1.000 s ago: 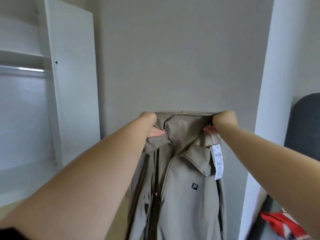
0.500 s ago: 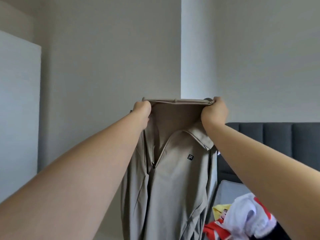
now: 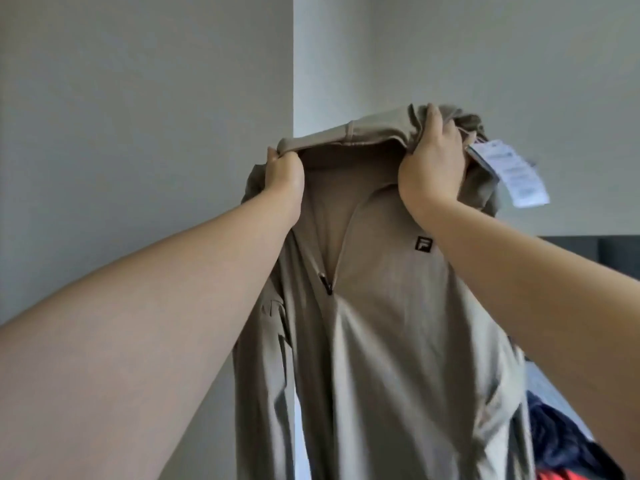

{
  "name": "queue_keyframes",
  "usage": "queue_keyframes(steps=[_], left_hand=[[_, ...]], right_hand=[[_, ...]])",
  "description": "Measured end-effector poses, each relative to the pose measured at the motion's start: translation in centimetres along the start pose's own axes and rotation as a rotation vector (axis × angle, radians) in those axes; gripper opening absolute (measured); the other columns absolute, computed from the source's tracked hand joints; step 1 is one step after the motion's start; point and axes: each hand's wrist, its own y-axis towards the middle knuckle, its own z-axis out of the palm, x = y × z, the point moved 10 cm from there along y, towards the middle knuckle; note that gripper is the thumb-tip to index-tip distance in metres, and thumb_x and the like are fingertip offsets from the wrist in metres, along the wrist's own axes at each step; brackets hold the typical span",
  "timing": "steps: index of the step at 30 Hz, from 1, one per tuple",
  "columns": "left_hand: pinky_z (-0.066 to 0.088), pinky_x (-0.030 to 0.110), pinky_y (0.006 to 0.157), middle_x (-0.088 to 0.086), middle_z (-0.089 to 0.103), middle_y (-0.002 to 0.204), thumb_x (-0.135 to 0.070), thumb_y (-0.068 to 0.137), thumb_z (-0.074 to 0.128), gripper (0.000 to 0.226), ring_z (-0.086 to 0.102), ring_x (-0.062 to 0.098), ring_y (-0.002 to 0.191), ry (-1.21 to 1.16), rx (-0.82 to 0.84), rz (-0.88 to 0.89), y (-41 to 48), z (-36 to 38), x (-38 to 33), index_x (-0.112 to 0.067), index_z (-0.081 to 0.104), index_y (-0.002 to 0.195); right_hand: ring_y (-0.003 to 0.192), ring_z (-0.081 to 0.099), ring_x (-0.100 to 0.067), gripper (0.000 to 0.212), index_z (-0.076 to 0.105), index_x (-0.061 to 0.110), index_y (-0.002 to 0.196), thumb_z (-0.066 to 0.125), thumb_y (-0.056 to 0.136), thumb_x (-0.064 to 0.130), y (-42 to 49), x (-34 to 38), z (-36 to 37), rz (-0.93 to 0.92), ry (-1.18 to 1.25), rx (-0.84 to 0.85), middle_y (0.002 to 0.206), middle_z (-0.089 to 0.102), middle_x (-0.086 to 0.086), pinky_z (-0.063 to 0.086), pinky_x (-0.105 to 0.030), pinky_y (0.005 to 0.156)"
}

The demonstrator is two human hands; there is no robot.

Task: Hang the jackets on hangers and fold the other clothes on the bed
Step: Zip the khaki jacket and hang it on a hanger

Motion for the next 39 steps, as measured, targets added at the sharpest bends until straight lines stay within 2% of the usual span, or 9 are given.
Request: queue_keyframes(steps=[6,10,17,21,25,29,33,35,39], left_hand=[[0.036,0.04,0.11,0.008,0.048,0.141,-0.036,0.096,0.041,0.044,0.044,0.029,0.13,0.031,0.21,-0.41,-3.7,3.0,20.7,-0.017,0.048,0.135],[0.04,0.039,0.107,0.004,0.058,0.126,-0.038,0.091,0.044,0.021,0.05,0.025,0.12,0.115,0.303,-0.71,-11.5,2.6,37.5,-0.027,0.06,0.094],[0.042,0.031,0.097,0.007,0.054,0.135,-0.036,0.099,0.037,0.042,0.05,0.026,0.122,0.309,0.412,-1.112,-24.1,-0.8,55.4,-0.017,0.049,0.135],[0.043,0.026,0.075,0.015,0.05,0.139,-0.032,0.101,0.036,0.046,0.05,0.031,0.126,0.307,0.458,-1.086,-22.7,1.1,57.0,-0.004,0.047,0.135],[0.045,0.035,0.098,0.015,0.049,0.14,-0.035,0.102,0.033,0.048,0.049,0.031,0.127,0.198,0.413,-0.946,-15.2,6.0,56.4,-0.004,0.045,0.137],[0.041,0.041,0.104,0.002,0.048,0.142,-0.032,0.098,0.049,0.055,0.051,0.026,0.124,-0.002,0.43,-0.894,-11.9,9.5,55.9,-0.024,0.028,0.148],[0.048,0.026,0.069,-0.01,0.06,0.103,-0.014,0.095,0.052,0.08,0.061,0.014,0.088,0.098,0.511,-0.931,-17.1,6.6,58.8,-0.041,0.001,0.15],[0.047,0.023,0.069,-0.011,0.057,0.114,-0.006,0.095,0.046,0.074,0.061,0.013,0.095,0.161,0.467,-1.008,-21.7,3.0,61.2,-0.036,0.009,0.151],[0.038,0.03,0.105,0.005,0.049,0.139,0.001,0.091,0.04,0.05,0.047,0.023,0.126,0.621,0.582,-0.937,-30.9,-5.7,64.3,-0.016,0.049,0.136]], right_hand=[[0.135,0.027,-0.035,0.061,0.021,0.015,0.15,0.041,0.092,0.007,-12.0,-11.1,9.4,0.05,-0.324,0.317,0.141,0.034,-0.021,0.022,-0.049,0.112],[0.134,0.026,-0.039,0.055,0.025,0.02,0.147,0.042,0.094,0.018,-27.2,-21.3,14.8,0.219,-0.386,0.6,0.144,0.031,-0.018,0.021,-0.053,0.111],[0.133,0.025,-0.036,0.054,0.028,0.012,0.146,0.044,0.094,0.019,-47.1,-31.1,18.6,0.288,-0.441,1.033,0.138,0.035,-0.021,0.015,-0.045,0.113],[0.139,0.02,-0.035,0.05,0.03,0.011,0.145,0.038,0.098,0.024,-46.3,-32.5,22.4,0.189,-0.464,1.123,0.146,0.029,-0.021,0.01,-0.044,0.116],[0.135,0.032,-0.036,0.044,0.04,0.009,0.138,0.036,0.097,0.024,-38.2,-34.1,27.1,0.228,-0.448,0.986,0.146,0.036,-0.018,0.026,-0.046,0.111],[0.138,0.031,-0.033,0.072,0.008,0.019,0.153,0.045,0.091,0.014,-34.8,-35.0,31.1,0.319,-0.315,1.049,0.157,0.02,-0.011,0.03,-0.039,0.107],[0.125,0.044,-0.04,0.085,-0.005,0.023,0.152,0.044,0.085,0.006,-41.4,-35.3,30.3,0.279,-0.54,1.222,0.152,0.027,-0.016,0.041,-0.043,0.092],[0.137,0.03,-0.036,0.075,0.008,0.014,0.152,0.043,0.086,0.008,-47.1,-33.4,28.5,0.169,-0.493,1.212,0.154,0.022,-0.016,0.029,-0.043,0.108],[0.146,0.008,-0.023,0.059,0.021,0.013,0.149,0.036,0.092,0.015,-61.9,-32.0,22.0,0.174,-0.461,1.377,0.159,0.011,-0.009,0.008,-0.038,0.117]])
